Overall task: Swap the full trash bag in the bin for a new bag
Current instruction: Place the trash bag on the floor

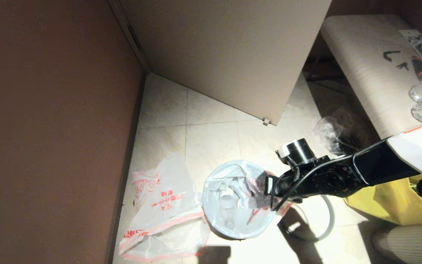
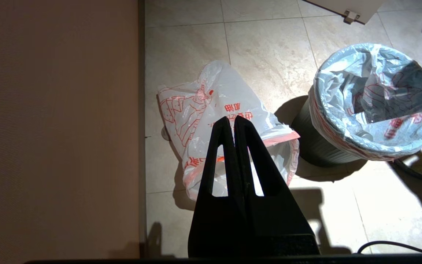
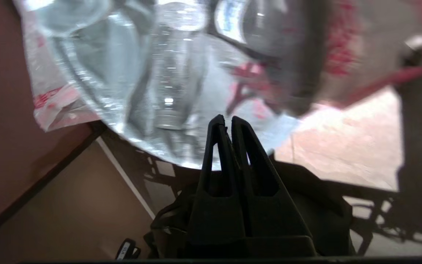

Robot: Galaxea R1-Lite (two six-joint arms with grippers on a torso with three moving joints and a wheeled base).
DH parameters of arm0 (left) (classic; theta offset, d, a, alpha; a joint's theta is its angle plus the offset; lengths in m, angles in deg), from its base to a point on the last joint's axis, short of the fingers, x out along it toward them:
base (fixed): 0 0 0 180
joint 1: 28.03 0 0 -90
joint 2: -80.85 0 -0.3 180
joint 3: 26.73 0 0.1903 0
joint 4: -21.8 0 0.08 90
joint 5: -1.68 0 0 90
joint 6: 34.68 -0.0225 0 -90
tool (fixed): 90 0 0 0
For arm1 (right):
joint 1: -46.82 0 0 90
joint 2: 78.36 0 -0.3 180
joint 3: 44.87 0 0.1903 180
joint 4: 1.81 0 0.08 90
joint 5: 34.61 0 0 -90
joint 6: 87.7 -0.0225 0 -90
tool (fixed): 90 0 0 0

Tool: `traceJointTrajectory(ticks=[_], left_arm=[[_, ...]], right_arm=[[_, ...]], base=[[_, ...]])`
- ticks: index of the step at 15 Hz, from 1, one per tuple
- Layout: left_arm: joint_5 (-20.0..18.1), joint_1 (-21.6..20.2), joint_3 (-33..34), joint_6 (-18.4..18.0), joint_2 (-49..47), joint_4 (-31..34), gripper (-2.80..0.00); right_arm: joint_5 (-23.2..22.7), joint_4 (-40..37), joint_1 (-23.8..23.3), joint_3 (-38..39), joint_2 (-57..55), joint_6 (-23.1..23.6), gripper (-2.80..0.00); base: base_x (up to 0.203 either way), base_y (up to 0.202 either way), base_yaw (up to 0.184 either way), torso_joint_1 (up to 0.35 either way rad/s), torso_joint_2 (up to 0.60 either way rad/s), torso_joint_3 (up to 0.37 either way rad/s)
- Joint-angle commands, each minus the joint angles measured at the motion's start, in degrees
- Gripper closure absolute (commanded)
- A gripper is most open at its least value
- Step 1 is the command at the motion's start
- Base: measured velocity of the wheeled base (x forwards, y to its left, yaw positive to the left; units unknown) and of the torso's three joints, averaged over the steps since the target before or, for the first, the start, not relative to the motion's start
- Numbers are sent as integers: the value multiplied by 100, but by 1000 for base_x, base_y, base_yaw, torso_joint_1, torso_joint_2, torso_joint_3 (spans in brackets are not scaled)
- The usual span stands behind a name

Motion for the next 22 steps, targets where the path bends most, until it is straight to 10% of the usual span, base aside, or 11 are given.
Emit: traceJointTrajectory(ticks=[1,4,5,16,22], left_arm=[[-2,-1,9,-1,-5,-4,0],[-2,-1,9,-1,-5,-4,0],[-2,-1,9,-1,-5,-4,0],[-2,-1,9,-1,-5,-4,0],[-2,-1,9,-1,-5,-4,0]], right_arm=[[-67,17,-297,236,81,-22,0],[-548,71,-822,789,109,3,0],[-601,208,-921,1027,143,14,-280],[-661,1234,-1501,602,-949,38,-280],[-1678,1237,-1581,178,-1013,12,-280]], base=[[0,0,0,0,0,0],[0,0,0,0,0,0],[0,0,0,0,0,0],[0,0,0,0,0,0],[0,0,0,0,0,0]])
